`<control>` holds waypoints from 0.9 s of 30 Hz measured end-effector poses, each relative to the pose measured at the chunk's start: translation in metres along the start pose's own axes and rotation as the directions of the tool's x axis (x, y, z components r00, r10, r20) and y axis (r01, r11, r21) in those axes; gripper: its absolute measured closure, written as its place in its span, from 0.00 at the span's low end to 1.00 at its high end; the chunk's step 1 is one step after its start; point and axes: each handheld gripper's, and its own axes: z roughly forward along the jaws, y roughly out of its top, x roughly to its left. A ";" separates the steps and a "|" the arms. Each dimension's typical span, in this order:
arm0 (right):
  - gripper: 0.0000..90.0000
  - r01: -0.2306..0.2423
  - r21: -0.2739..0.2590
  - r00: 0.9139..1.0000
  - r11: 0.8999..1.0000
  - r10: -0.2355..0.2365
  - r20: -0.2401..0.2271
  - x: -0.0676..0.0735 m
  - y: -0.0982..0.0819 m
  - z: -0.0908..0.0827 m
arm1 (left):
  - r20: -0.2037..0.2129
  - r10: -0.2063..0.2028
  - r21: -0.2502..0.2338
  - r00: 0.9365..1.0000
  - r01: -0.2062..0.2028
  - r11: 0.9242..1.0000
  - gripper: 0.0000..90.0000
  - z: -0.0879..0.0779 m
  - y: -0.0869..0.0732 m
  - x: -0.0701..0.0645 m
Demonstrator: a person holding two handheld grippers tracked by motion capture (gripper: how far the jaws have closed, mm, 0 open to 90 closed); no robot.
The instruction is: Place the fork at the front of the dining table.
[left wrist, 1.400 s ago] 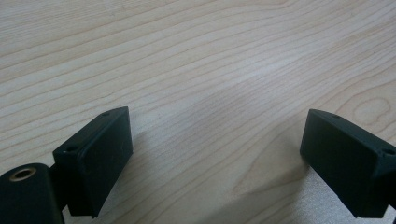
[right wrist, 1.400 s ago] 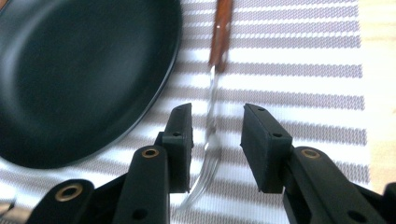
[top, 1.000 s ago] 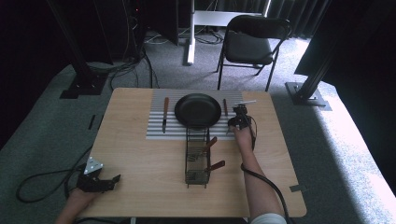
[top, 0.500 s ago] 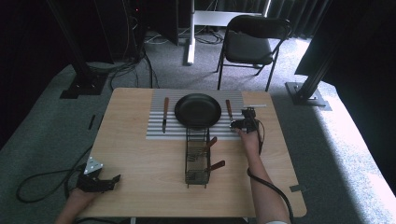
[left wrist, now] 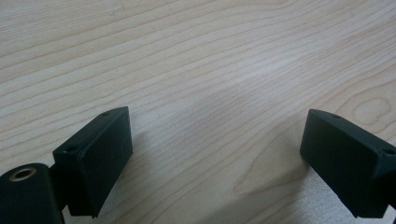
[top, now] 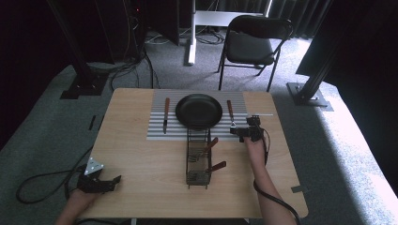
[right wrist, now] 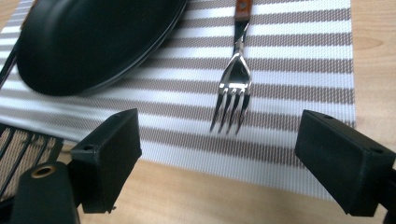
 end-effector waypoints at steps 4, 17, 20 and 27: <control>0.14 0.037 -0.002 0.999 0.999 -0.037 0.000 0.000 -0.011 -0.006 | 0.000 0.000 0.000 1.000 0.000 1.000 0.10 0.000 0.000 0.000; 0.15 0.107 -0.059 0.994 0.993 -0.105 0.024 -0.003 -0.041 -0.027 | 0.000 0.000 0.000 1.000 0.000 1.000 0.10 0.000 0.000 0.000; 0.15 0.115 -0.062 0.993 0.991 -0.114 0.024 -0.003 -0.048 -0.030 | 0.000 0.000 0.000 1.000 0.000 1.000 0.10 0.000 0.000 0.000; 0.15 0.127 -0.081 0.991 0.989 -0.124 0.044 -0.007 -0.066 -0.040 | 0.000 0.000 0.000 1.000 0.000 1.000 0.10 0.000 0.000 0.000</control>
